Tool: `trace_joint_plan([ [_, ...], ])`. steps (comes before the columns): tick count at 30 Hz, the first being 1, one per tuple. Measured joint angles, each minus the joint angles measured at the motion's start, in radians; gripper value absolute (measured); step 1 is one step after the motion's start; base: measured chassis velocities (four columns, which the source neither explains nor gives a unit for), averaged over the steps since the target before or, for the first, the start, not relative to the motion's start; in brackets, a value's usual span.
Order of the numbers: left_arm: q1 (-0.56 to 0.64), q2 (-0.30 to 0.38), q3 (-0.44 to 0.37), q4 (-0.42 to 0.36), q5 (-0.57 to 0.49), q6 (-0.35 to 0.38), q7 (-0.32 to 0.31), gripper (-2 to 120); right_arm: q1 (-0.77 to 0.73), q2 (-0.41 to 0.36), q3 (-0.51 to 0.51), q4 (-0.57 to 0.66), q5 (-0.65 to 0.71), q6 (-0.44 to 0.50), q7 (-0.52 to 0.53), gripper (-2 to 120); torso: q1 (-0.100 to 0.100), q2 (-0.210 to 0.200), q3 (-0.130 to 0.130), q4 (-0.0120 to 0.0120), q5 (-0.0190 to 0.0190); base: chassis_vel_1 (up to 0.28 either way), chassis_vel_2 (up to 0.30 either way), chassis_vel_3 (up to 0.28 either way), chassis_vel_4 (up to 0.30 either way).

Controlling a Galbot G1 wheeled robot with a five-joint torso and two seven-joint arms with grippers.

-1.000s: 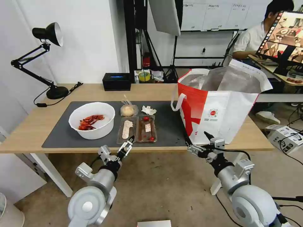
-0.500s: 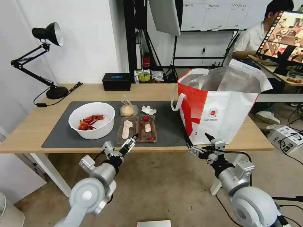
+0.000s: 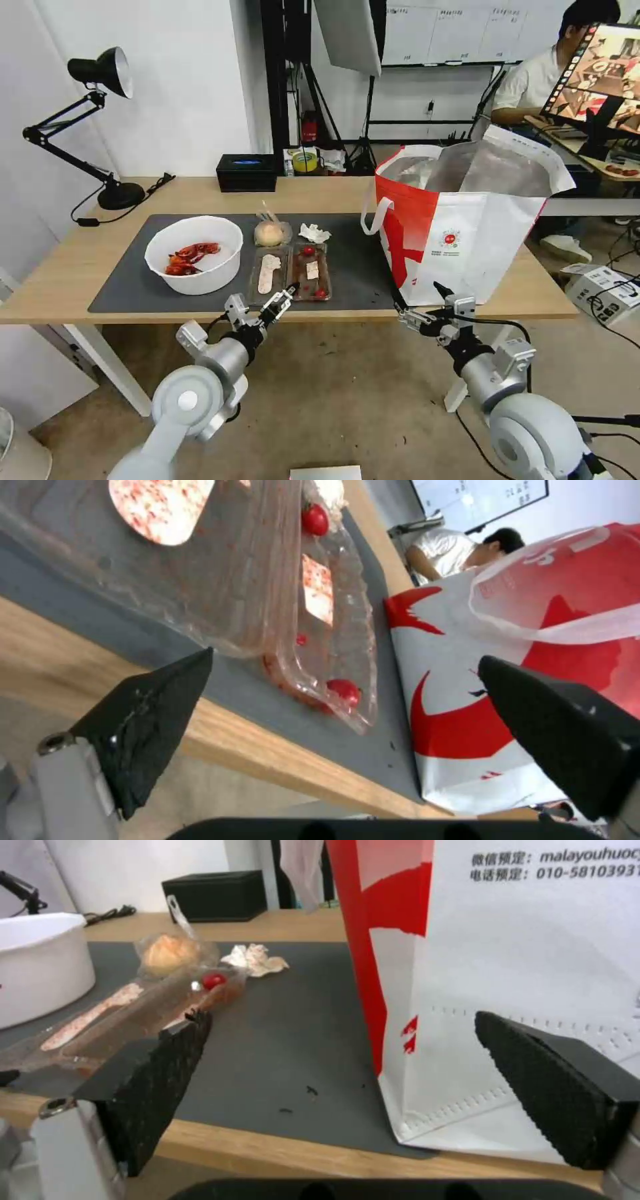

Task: Pick up the trash from the table and place it into the takeout bag.

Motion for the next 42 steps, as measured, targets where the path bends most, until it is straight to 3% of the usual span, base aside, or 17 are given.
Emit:
trace_joint_plan([
  [27, -0.051, 0.001, 0.016, 0.071, -0.004, -0.009, -0.012, 100, 0.009, 0.037, -0.017, -0.034, -0.028, 0.005, 0.002, 100, 0.000, 0.000, 0.000, -0.0001, 0.0000, 0.000, 0.000, 0.000, 0.000],
  [42, -0.045, 0.005, -0.020, 0.053, -0.027, -0.041, 0.012, 100, 0.004, 0.051, -0.023, -0.038, -0.040, 0.006, 0.002, 100, 0.000, 0.000, 0.000, 0.0000, -0.0002, 0.000, 0.000, 0.000, 0.000],
])
